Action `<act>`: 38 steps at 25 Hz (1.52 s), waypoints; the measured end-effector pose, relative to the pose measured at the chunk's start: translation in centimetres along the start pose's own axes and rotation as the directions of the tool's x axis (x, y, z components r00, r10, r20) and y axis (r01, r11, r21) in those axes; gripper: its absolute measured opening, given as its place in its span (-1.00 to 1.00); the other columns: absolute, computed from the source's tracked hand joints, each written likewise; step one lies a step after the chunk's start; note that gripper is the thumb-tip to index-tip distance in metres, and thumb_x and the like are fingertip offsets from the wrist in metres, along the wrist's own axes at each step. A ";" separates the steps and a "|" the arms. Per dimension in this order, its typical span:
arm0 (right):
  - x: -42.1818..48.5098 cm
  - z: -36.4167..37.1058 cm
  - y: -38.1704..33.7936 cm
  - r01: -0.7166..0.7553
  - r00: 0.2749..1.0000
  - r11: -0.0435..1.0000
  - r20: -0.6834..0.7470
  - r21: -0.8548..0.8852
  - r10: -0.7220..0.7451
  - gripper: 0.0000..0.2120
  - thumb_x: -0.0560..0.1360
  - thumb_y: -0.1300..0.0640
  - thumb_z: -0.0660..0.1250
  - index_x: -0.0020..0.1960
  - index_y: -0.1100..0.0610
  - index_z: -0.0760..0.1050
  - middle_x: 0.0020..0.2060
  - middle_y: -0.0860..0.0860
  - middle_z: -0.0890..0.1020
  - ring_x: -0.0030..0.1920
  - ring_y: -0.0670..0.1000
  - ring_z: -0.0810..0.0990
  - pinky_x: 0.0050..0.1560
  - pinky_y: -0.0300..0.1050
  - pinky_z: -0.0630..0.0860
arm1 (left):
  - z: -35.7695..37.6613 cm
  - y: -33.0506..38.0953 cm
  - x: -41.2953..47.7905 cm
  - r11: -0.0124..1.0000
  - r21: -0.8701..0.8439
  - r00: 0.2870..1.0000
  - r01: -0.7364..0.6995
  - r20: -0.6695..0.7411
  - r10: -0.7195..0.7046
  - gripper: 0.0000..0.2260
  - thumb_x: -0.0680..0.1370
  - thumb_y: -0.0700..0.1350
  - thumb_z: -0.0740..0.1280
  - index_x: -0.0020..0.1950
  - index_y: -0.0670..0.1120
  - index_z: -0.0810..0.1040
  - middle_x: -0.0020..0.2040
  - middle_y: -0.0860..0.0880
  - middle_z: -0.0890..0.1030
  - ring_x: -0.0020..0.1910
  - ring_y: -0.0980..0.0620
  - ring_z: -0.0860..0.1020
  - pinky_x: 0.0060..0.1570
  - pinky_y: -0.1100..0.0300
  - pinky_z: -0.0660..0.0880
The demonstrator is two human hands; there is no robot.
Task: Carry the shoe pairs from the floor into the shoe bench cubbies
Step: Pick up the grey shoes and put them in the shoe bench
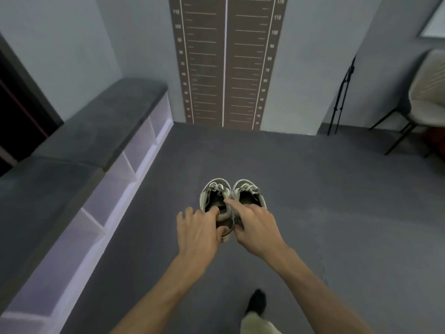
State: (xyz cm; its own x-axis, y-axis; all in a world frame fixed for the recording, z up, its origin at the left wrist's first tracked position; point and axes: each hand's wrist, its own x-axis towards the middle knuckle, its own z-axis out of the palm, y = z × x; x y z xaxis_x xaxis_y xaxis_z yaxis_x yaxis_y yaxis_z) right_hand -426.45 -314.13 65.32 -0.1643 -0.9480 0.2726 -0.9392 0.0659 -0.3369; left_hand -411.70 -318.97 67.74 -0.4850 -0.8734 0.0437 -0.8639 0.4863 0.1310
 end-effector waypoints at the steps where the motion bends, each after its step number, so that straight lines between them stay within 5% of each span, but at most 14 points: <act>1: 3.7 0.9 2.3 0.017 1.000 1.000 -0.003 0.000 -0.017 -0.38 0.34 0.17 0.34 0.39 -0.08 0.38 -0.14 -0.05 0.66 -0.08 0.07 0.58 -0.20 -0.13 0.31 | 0.6 0.4 4.4 1.000 0.008 1.000 0.002 0.002 -0.002 -0.72 0.50 0.24 0.31 0.09 0.12 0.46 -0.02 0.01 0.64 0.05 -0.06 0.49 0.08 0.05 0.32; 9: 35.7 5.7 17.1 0.201 0.971 0.975 0.111 0.091 -0.211 -0.34 0.31 0.18 0.33 0.39 -0.08 0.35 -0.10 -0.03 0.68 -0.08 0.09 0.60 -0.21 -0.07 0.45 | 2.3 1.9 36.7 0.970 0.036 0.970 0.239 0.034 -0.240 -0.67 0.50 0.25 0.33 0.16 0.10 0.48 0.03 -0.02 0.65 0.10 -0.08 0.50 0.17 0.03 0.34; 27: 94.4 19.5 33.2 0.381 0.869 0.910 0.271 0.167 -0.413 -0.33 0.33 0.16 0.39 0.42 -0.06 0.35 0.00 0.06 0.68 0.04 0.17 0.59 -0.09 0.00 0.48 | 6.9 -7.1 94.8 0.843 -0.037 0.844 0.536 0.051 -0.534 -0.66 0.48 0.20 0.36 0.16 0.05 0.52 0.05 -0.11 0.64 0.15 -0.16 0.47 0.20 -0.05 0.32; 32: 107.6 24.6 37.9 0.513 0.744 0.808 0.320 0.290 -0.587 -0.34 0.33 0.20 0.41 0.40 -0.05 0.36 -0.07 0.06 0.68 -0.01 0.16 0.61 -0.09 0.01 0.49 | 9.4 -7.7 107.5 0.720 -0.013 0.719 0.694 0.068 -0.692 -0.64 0.48 0.21 0.36 0.17 0.04 0.52 0.05 -0.11 0.64 0.13 -0.15 0.49 0.19 -0.03 0.34; 38: 121.9 28.4 41.9 0.652 0.485 0.640 0.425 0.406 -0.764 -0.36 0.40 0.20 0.41 0.44 -0.04 0.34 -0.04 0.07 0.67 0.02 0.15 0.59 0.01 0.02 0.46 | 11.9 -6.7 119.7 0.453 0.000 0.449 0.892 0.130 -0.884 -0.62 0.50 0.26 0.30 0.24 0.12 0.47 0.08 -0.07 0.63 0.18 -0.12 0.47 0.22 -0.02 0.32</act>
State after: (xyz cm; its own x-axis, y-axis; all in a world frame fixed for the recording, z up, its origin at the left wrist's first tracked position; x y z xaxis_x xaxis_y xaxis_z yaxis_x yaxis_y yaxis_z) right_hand -477.25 -435.75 58.84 0.7660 -0.6428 0.0067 -0.5860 -0.7025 -0.4039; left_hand -465.63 -426.45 60.32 0.5286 -0.8186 -0.2246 -0.8235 -0.5587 0.0984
